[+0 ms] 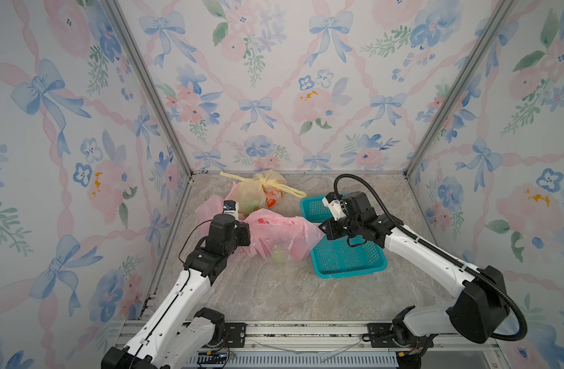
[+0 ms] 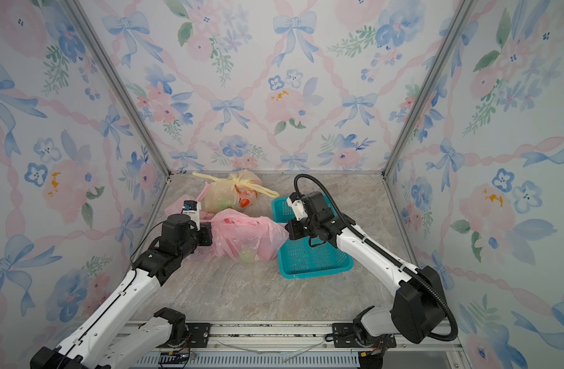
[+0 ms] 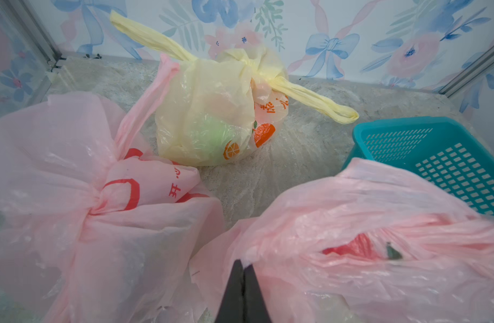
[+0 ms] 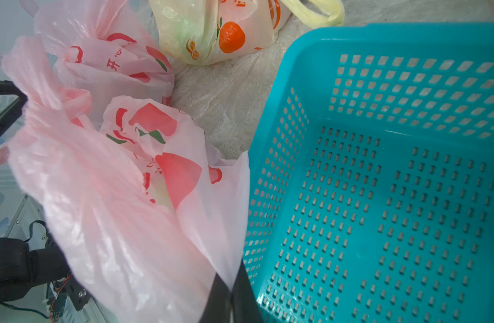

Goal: Untie the knot of a plastic bag & take out the apple
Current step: Untie the plastic bag at the center of the board.

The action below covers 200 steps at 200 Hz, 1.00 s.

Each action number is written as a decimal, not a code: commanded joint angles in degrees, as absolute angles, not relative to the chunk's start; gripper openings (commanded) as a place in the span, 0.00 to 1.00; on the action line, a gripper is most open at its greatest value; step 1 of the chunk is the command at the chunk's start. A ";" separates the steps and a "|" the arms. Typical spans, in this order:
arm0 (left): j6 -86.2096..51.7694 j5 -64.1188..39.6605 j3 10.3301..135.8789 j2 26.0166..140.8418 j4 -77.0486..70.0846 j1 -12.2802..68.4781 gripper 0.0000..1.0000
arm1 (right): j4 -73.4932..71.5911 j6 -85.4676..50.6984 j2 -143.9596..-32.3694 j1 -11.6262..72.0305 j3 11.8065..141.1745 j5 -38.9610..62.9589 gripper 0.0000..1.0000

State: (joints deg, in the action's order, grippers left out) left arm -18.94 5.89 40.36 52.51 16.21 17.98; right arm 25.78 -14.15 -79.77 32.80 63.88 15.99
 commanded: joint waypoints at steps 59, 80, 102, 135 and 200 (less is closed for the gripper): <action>-19.79 0.56 40.56 57.89 10.71 19.41 0.00 | 26.33 -1.03 -75.99 42.25 69.41 17.29 0.66; -19.69 0.54 40.77 57.44 10.68 19.84 0.00 | 29.64 2.23 -80.74 45.27 74.29 14.34 0.68; -19.45 0.20 40.65 56.78 10.78 20.04 0.00 | 32.24 4.69 -85.43 46.83 79.04 10.79 0.70; -19.42 0.02 40.83 56.47 10.67 20.03 0.00 | 36.27 6.87 -91.32 47.02 84.82 10.65 0.69; -19.77 -1.67 41.75 59.75 5.94 20.21 0.00 | 32.26 3.74 -91.32 47.89 84.12 6.14 0.00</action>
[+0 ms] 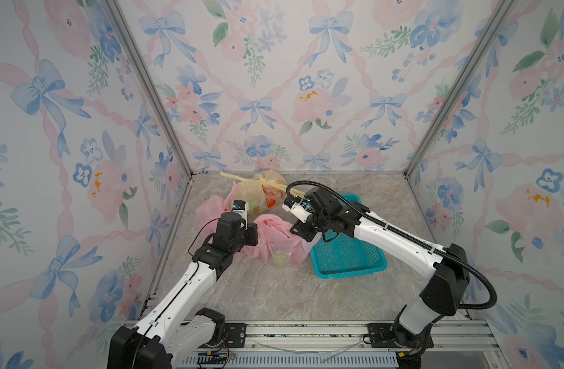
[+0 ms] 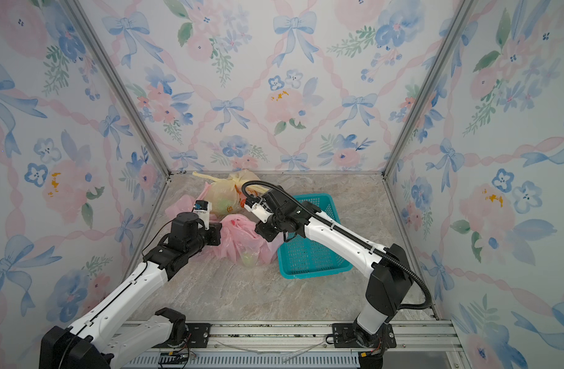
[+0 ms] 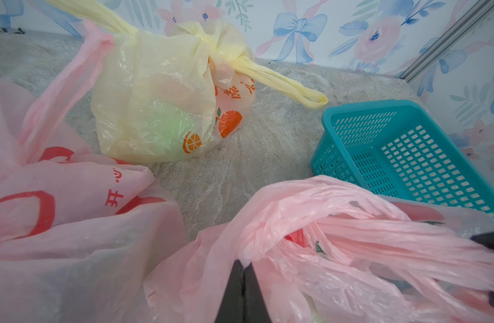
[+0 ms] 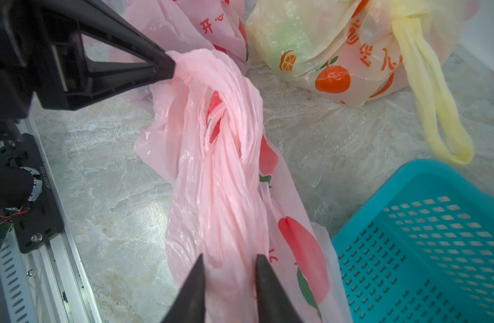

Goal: Untie the knot of a plastic bag & take out the apple
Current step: Untie the plastic bag at the center of the board.

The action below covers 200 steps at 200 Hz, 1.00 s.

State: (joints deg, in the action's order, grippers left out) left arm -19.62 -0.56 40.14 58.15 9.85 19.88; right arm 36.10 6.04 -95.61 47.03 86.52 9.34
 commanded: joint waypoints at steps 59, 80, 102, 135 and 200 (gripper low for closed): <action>-21.44 -0.92 48.21 66.91 -5.12 20.12 0.00 | 8.52 4.75 -69.08 48.65 61.45 7.79 0.00; -21.65 -0.84 51.77 70.08 -6.27 19.82 0.00 | 3.58 5.74 -63.95 48.99 55.18 12.18 0.00; -22.45 -1.06 53.50 72.24 -7.27 18.82 0.00 | -0.46 7.65 -61.37 50.29 49.99 14.91 0.00; -23.62 -2.81 52.96 73.58 -9.42 16.47 0.00 | -0.09 13.09 -63.57 56.11 48.05 12.47 0.03; -23.21 -10.95 52.21 77.58 -11.51 15.21 0.00 | 20.32 20.91 -79.08 64.39 59.21 5.80 0.20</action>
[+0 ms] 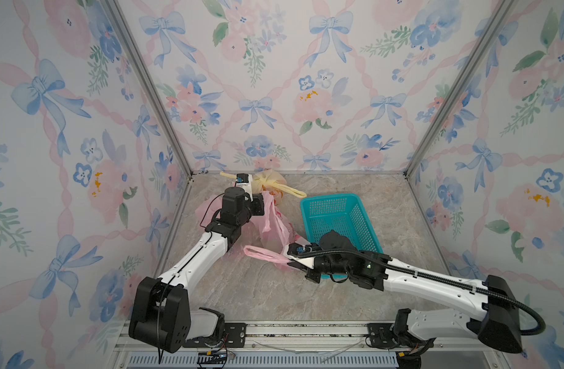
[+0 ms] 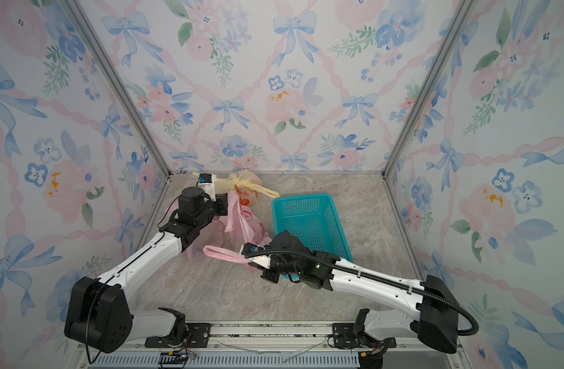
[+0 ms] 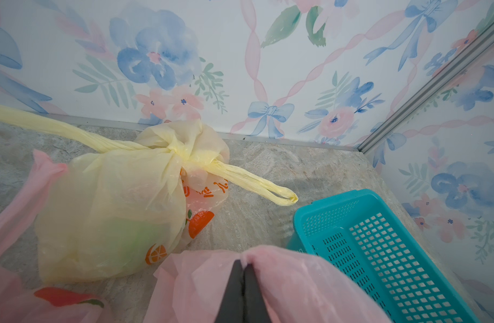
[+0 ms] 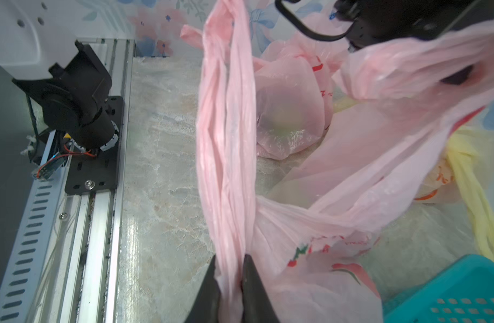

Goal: Untie the knot of a plastic bag & take out the apple
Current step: Untie the plastic bag at the center of the board.

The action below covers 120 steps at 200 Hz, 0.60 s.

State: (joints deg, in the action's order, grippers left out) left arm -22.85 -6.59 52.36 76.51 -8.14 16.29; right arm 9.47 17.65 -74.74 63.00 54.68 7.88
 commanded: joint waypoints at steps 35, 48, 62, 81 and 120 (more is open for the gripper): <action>-21.84 -15.07 52.38 77.54 -9.96 14.41 0.00 | 26.48 16.73 -80.87 61.63 63.54 11.80 0.53; -21.00 -15.39 52.38 76.67 -7.87 14.24 0.00 | 22.82 13.03 -77.33 58.42 62.54 18.56 0.59; -20.20 -15.64 52.06 75.35 -5.82 13.96 0.01 | 16.95 8.89 -72.53 55.46 60.42 24.05 0.70; -19.43 -16.15 51.06 73.40 -3.86 13.79 0.09 | 10.60 3.36 -68.20 52.33 58.93 25.48 0.77; -18.98 -16.52 48.45 70.62 -2.52 13.71 0.16 | 10.87 -4.13 -72.79 45.63 64.04 21.01 0.71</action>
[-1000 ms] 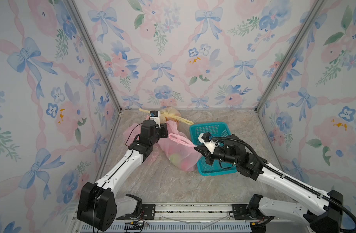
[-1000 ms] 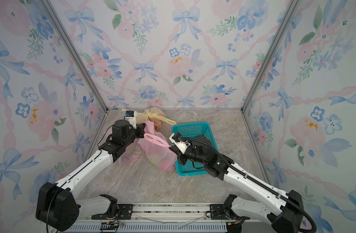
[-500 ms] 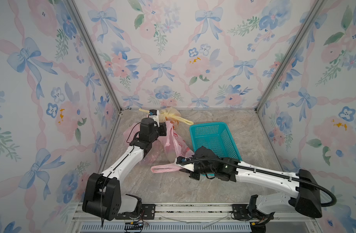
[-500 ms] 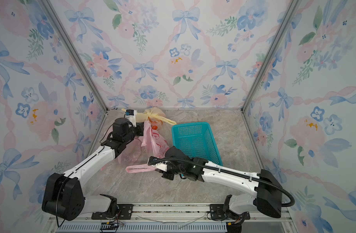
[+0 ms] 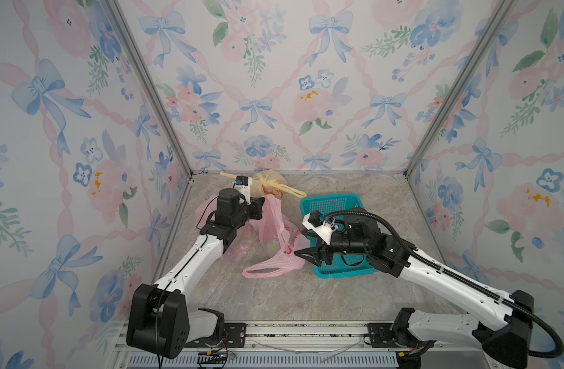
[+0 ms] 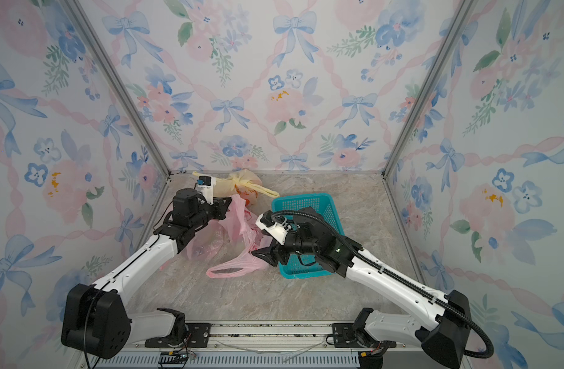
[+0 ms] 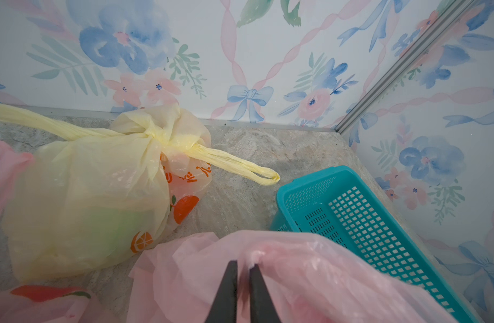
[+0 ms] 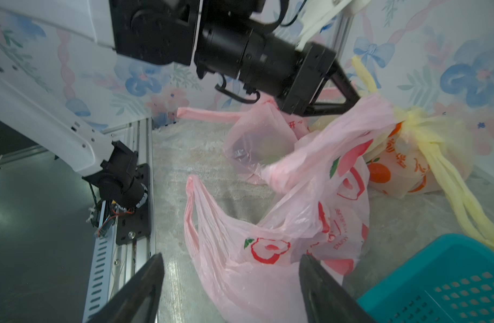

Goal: Untie the knot of a plastic bag & take out the apple
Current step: Untie the plastic bag at the center of the board.

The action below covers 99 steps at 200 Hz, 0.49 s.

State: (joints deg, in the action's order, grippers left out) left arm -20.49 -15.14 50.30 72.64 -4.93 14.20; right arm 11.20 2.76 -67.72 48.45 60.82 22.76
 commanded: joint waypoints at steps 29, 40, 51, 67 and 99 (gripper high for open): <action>-19.93 -17.07 46.94 68.04 -0.60 13.78 0.31 | 18.68 -4.00 -82.72 44.96 72.29 19.40 0.65; -20.12 -17.31 46.77 66.52 1.28 13.76 0.37 | 20.86 -4.54 -85.58 44.76 74.74 19.14 0.64; -20.43 -16.70 46.46 64.37 3.09 13.76 0.41 | 21.07 -5.51 -86.56 44.48 75.50 19.23 0.60; -20.70 -14.49 45.78 60.83 5.19 13.76 0.49 | 17.38 -5.77 -84.55 44.82 73.37 19.51 0.60; -20.63 -12.86 45.52 55.57 9.89 13.72 0.55 | 19.38 -6.01 -83.05 45.06 74.48 19.69 0.61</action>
State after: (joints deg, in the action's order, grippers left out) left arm -20.84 -14.20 46.13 59.00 5.34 14.20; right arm 17.17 -4.73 -85.82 44.95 72.62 19.68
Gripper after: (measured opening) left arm 0.543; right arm 0.619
